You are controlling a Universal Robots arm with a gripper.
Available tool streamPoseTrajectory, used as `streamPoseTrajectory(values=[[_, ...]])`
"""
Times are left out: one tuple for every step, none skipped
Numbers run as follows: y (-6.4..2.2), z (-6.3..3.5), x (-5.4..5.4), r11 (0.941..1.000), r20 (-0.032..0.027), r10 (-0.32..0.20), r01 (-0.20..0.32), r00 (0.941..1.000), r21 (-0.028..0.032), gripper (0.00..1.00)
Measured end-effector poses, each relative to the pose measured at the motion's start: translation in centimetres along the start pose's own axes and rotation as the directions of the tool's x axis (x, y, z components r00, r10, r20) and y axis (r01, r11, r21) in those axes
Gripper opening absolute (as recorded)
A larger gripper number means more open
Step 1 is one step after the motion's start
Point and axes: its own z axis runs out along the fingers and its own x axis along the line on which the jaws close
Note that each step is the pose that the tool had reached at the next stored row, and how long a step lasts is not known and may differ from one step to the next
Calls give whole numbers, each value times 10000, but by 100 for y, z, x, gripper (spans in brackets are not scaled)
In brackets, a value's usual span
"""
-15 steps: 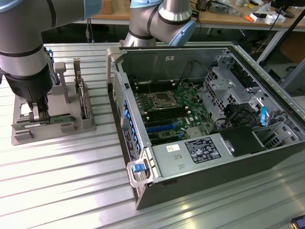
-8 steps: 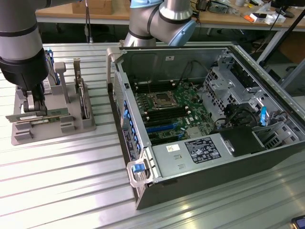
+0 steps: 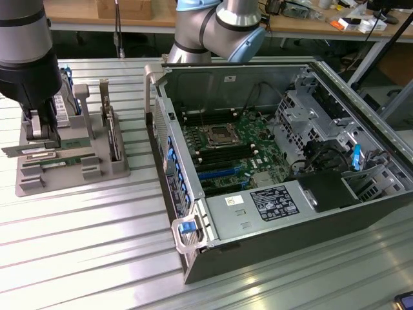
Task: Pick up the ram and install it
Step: 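Pick up the ram and move it above insertion slot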
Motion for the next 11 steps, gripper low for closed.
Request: streamPoseTrajectory(values=[[1,-27,-1,10000,0,0,0,10000,-1,13],[2,-50,-1,10000,-1,0,0,10000,-2,13],[4,-83,-2,10000,-1,0,0,10000,-1,13],[6,-126,-3,10000,0,0,0,10000,0,13],[8,-171,-4,10000,-1,0,0,10000,-1,13],[9,-206,-6,10000,-1,0,0,10000,-1,13],[11,-250,-7,10000,0,0,0,10000,-1,13],[12,-271,-7,10000,-1,0,0,10000,-1,13],[13,-294,-8,10000,-1,0,0,10000,-1,13],[14,-318,-9,10000,-1,0,0,10000,-1,13],[14,-342,-9,10000,-1,0,0,10000,-1,13]])
